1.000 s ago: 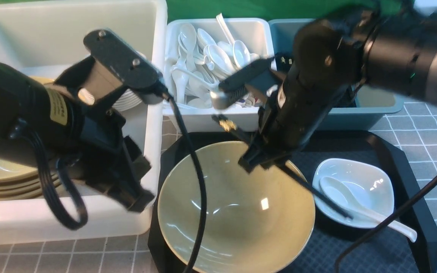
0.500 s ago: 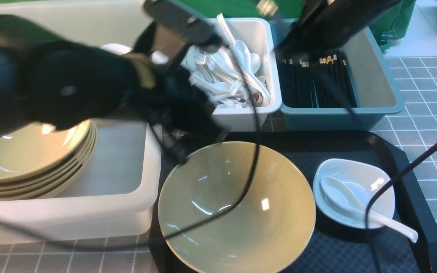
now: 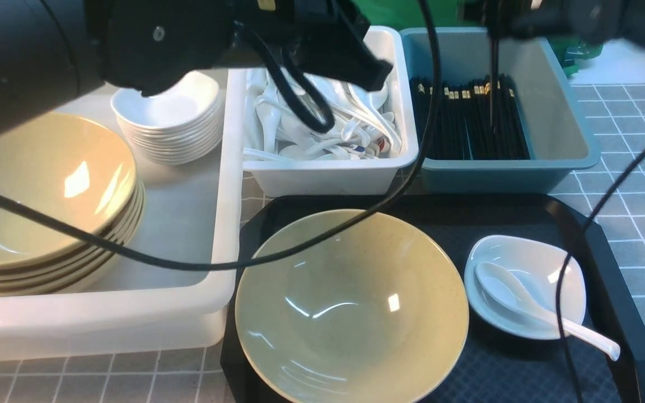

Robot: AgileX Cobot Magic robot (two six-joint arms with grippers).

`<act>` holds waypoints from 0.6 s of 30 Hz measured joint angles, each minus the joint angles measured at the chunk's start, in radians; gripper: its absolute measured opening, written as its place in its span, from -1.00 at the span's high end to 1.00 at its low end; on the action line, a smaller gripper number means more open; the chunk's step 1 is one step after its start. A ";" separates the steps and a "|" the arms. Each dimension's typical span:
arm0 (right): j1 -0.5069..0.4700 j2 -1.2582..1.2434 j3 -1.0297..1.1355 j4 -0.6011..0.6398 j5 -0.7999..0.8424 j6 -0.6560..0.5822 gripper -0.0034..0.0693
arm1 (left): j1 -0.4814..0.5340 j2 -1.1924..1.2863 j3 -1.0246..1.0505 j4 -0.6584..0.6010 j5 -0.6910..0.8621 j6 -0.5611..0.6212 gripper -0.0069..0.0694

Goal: On grey table put chopsticks spoon bowls plates into blue grey white boxes.

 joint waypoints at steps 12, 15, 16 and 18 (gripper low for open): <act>-0.018 0.036 -0.086 0.001 0.348 -0.089 -0.50 | 0.000 -0.016 0.000 0.029 0.144 0.001 0.84; -0.018 -0.001 -0.129 0.002 0.474 -0.165 -0.55 | 0.000 -0.041 0.000 0.000 0.151 0.001 0.84; -0.015 -0.032 -0.167 0.002 0.593 -0.244 -0.56 | 0.000 -0.070 0.000 -0.030 0.154 0.001 0.84; -0.001 -0.084 -0.195 0.003 0.747 -0.345 -0.56 | 0.000 -0.117 -0.001 -0.060 0.197 0.014 0.84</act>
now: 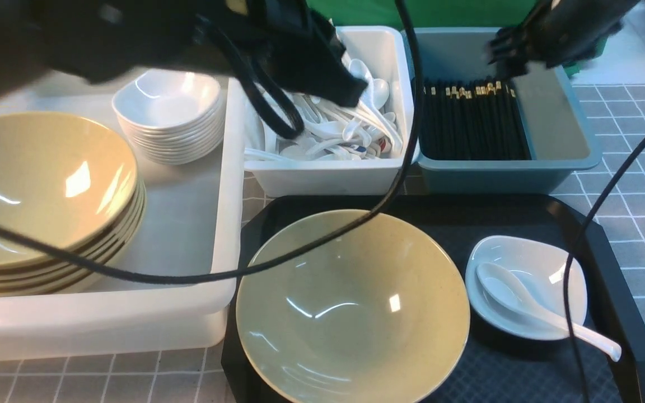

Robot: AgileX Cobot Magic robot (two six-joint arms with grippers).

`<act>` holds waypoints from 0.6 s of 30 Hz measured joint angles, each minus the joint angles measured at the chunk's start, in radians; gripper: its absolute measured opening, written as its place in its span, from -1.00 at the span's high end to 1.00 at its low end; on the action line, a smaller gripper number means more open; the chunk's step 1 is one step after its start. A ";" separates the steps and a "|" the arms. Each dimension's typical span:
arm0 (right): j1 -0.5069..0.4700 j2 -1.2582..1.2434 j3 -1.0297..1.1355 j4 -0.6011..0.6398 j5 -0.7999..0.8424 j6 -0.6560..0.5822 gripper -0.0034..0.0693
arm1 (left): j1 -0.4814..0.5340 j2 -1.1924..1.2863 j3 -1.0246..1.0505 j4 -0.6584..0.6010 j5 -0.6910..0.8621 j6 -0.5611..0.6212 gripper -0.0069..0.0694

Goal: On grey table put chopsticks spoon bowls plates into blue grey white boxes.

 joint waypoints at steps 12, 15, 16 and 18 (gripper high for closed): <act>0.049 -0.268 0.281 0.121 0.208 -0.133 -0.56 | 0.000 -0.109 0.133 -0.060 0.217 0.074 0.84; 0.075 -0.373 0.482 0.147 0.209 -0.140 -0.56 | 0.000 -0.135 0.230 -0.147 0.184 0.110 0.84; 0.085 -0.395 0.528 0.147 0.209 -0.141 -0.56 | 0.000 -0.139 0.246 -0.176 0.168 0.119 0.84; 0.104 -0.426 0.655 0.147 0.189 -0.141 -0.56 | 0.000 -0.142 0.275 -0.241 0.131 0.158 0.84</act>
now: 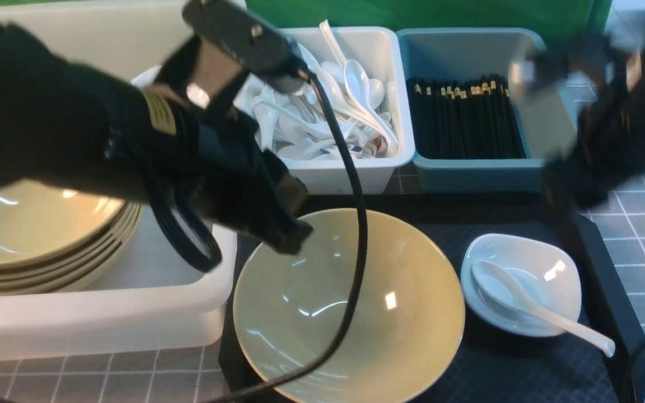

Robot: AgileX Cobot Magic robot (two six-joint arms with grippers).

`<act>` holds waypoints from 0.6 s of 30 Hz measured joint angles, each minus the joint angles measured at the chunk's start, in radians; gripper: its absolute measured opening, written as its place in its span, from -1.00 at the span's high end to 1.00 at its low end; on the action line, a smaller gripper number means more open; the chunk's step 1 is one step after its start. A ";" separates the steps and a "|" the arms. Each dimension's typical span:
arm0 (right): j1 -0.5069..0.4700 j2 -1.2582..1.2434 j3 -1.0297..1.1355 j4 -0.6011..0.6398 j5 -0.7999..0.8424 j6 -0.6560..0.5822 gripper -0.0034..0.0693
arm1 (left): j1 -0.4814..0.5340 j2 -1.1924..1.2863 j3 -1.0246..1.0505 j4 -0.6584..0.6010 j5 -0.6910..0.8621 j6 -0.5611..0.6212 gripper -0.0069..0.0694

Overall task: On grey table put chopsticks spoon bowls plates into blue grey white boxes.
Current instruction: 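Reach down and grasp the white spoon resting in the bowl with the right gripper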

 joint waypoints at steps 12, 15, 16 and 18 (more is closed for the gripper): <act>0.027 0.054 0.252 0.000 -0.243 -0.041 -0.56 | 0.000 -0.002 0.025 -0.168 -0.032 0.159 0.84; 0.027 0.092 0.252 0.000 -0.298 -0.044 -0.55 | 0.000 -0.002 0.025 -0.173 -0.029 0.164 0.84; 0.027 0.104 0.252 0.000 -0.317 -0.044 -0.54 | 0.000 -0.002 0.025 -0.173 -0.029 0.165 0.84; 0.027 0.134 0.252 0.000 -0.351 -0.044 -0.48 | 0.000 -0.002 0.025 -0.173 -0.028 0.165 0.84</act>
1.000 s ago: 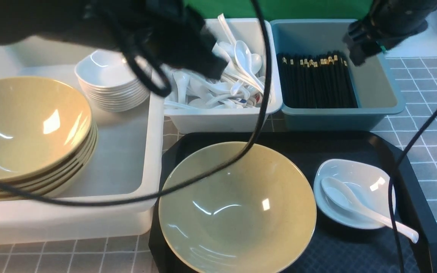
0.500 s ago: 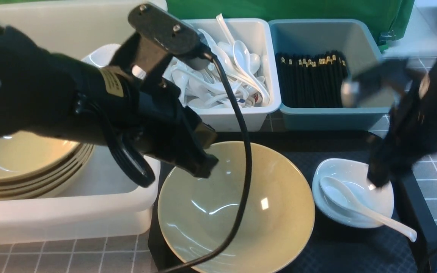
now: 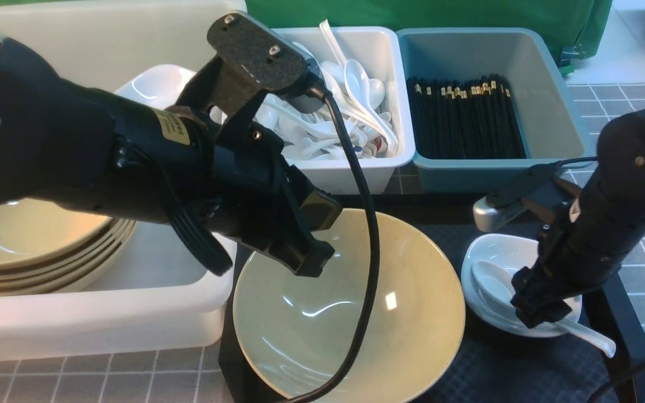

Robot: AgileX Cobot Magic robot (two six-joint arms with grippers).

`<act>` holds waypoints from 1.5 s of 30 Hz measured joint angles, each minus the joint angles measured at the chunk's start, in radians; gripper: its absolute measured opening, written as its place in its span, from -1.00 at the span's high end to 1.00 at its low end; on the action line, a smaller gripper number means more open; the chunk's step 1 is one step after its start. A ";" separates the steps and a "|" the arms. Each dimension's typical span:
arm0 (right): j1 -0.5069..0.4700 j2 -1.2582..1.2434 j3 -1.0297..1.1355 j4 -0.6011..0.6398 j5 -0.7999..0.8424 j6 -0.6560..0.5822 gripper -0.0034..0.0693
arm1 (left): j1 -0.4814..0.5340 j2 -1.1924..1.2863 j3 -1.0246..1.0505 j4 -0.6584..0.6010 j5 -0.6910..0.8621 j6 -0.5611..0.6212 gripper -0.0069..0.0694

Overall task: On grey table put chopsticks spoon bowls plates into blue grey white boxes.
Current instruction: 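Reach down and grasp the white spoon resting in the bowl with the right gripper, then place the white spoon into the bin of spoons with the right gripper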

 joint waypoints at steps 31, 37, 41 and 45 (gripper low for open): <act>0.000 0.011 -0.559 0.237 -0.079 -0.052 0.34 | 0.400 -0.173 0.001 0.329 0.018 -0.327 0.84; 0.000 0.185 -0.743 0.323 -0.228 -0.052 0.34 | 0.400 -0.151 0.001 0.250 -0.019 -0.216 0.84; 0.010 0.347 -0.891 0.355 -0.253 -0.051 0.34 | 0.400 -0.131 0.001 0.210 -0.027 -0.176 0.84; 0.034 0.508 -1.051 0.365 -0.249 -0.052 0.22 | 0.400 -0.091 0.001 0.175 -0.030 -0.167 0.84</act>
